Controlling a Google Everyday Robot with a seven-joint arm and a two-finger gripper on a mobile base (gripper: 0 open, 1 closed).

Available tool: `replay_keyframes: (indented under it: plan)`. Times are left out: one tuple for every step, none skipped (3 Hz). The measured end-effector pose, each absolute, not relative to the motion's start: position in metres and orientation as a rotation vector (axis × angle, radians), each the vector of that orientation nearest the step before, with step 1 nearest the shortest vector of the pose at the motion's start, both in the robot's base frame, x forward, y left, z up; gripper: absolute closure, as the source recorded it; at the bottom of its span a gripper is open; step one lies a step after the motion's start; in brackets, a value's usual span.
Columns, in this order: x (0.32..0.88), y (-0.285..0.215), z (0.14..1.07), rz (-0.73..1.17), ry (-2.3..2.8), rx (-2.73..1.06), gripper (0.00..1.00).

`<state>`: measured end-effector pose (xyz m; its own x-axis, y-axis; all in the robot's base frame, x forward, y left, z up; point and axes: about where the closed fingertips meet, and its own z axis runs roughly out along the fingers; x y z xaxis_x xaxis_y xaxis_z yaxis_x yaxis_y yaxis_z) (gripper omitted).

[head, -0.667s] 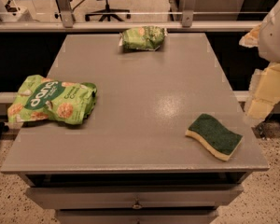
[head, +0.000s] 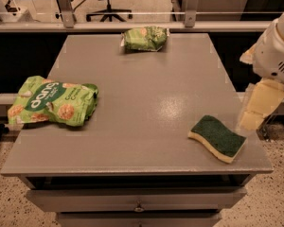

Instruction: Move sponge near green rice chip bag

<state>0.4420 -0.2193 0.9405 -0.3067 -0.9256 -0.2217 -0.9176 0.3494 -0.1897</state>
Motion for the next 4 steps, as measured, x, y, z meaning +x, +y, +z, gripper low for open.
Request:
replay_keyframes:
  plan:
    - [0.44, -0.221, 0.885, 0.054, 2.459, -1.508, 0.0]
    - [0.438, -0.219, 0.84, 0.143, 2.549, -1.403, 0.0]
    - [0.433, -0.211, 0.821, 0.191, 2.564, -1.34, 0.18]
    - [0.433, -0.206, 0.819, 0.18, 2.541, -1.307, 0.41]
